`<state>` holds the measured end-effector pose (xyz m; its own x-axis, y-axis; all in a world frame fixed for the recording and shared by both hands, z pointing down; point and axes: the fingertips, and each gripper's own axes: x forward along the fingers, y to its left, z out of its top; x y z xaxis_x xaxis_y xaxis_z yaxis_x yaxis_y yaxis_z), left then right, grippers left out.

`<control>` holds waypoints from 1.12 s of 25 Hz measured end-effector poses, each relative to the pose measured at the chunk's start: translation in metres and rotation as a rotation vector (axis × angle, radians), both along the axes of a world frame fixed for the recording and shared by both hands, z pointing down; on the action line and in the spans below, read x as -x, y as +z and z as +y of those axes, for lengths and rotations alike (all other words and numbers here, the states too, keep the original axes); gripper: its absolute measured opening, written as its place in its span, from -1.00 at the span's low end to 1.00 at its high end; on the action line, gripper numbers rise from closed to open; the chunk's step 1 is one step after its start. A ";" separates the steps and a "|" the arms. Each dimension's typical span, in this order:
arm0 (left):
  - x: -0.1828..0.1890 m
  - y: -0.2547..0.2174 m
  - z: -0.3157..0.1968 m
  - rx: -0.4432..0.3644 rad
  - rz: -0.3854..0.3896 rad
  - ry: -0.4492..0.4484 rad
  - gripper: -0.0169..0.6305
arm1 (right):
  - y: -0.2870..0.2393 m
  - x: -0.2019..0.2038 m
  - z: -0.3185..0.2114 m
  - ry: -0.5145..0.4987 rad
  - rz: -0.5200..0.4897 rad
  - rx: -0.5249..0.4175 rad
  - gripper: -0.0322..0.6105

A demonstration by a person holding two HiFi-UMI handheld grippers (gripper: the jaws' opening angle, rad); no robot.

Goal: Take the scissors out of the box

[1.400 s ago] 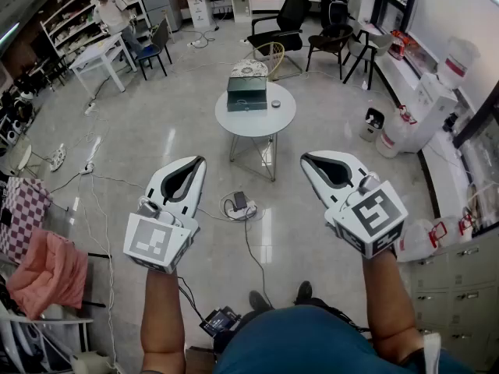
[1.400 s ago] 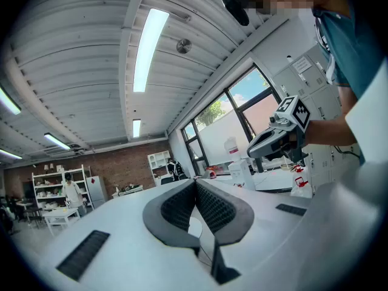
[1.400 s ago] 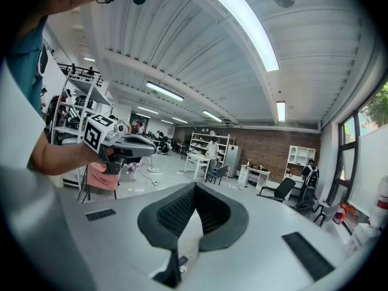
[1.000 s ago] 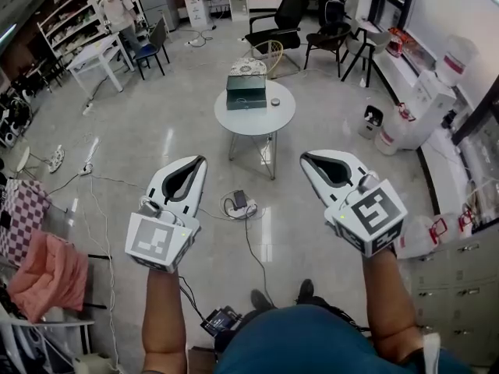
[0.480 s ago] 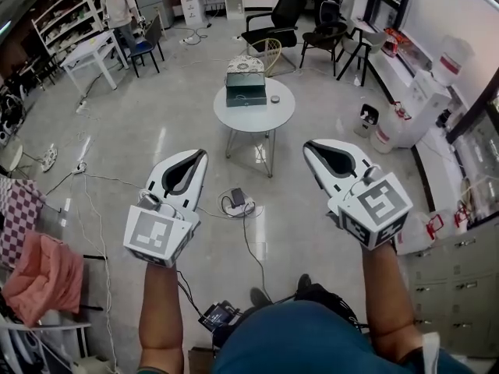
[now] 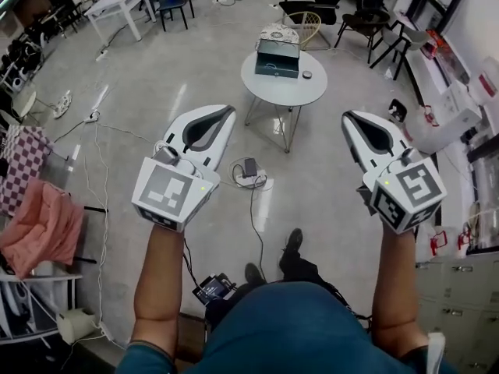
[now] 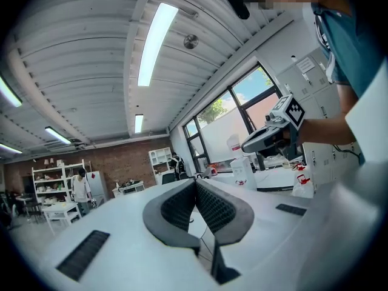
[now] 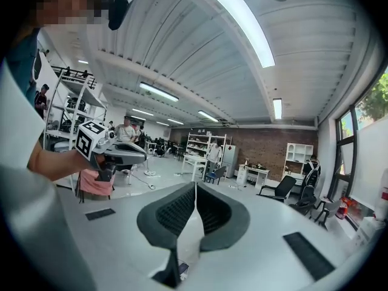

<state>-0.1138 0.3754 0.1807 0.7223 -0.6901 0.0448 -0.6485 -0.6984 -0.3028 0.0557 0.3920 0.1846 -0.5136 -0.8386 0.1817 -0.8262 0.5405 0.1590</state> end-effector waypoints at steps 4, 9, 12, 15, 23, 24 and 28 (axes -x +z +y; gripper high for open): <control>-0.020 0.010 -0.040 0.026 -0.014 -0.031 -0.89 | 0.010 -0.021 -0.050 -0.027 -0.019 0.018 -0.78; -0.056 0.011 -0.086 0.030 -0.024 -0.060 -0.89 | 0.017 -0.053 -0.105 -0.067 -0.031 0.028 -0.78; -0.076 0.012 -0.111 0.035 -0.029 -0.075 -0.89 | 0.021 -0.069 -0.133 -0.087 -0.037 0.036 -0.78; -0.091 0.011 -0.134 0.040 -0.035 -0.096 -0.89 | 0.024 -0.082 -0.160 -0.114 -0.043 0.042 -0.78; -0.132 0.015 -0.182 0.053 -0.065 -0.148 -0.89 | 0.032 -0.116 -0.215 -0.173 -0.075 0.056 -0.78; -0.138 0.016 -0.187 0.053 -0.070 -0.151 -0.89 | 0.034 -0.122 -0.220 -0.178 -0.079 0.058 -0.78; -0.162 0.022 -0.206 0.058 -0.080 -0.152 -0.89 | 0.040 -0.144 -0.240 -0.183 -0.087 0.057 -0.78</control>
<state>0.0486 0.1692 0.2024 0.6024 -0.7856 0.1412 -0.7232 -0.6121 -0.3199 0.1992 0.1519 0.2244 -0.6724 -0.7194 0.1741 -0.7226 0.6890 0.0560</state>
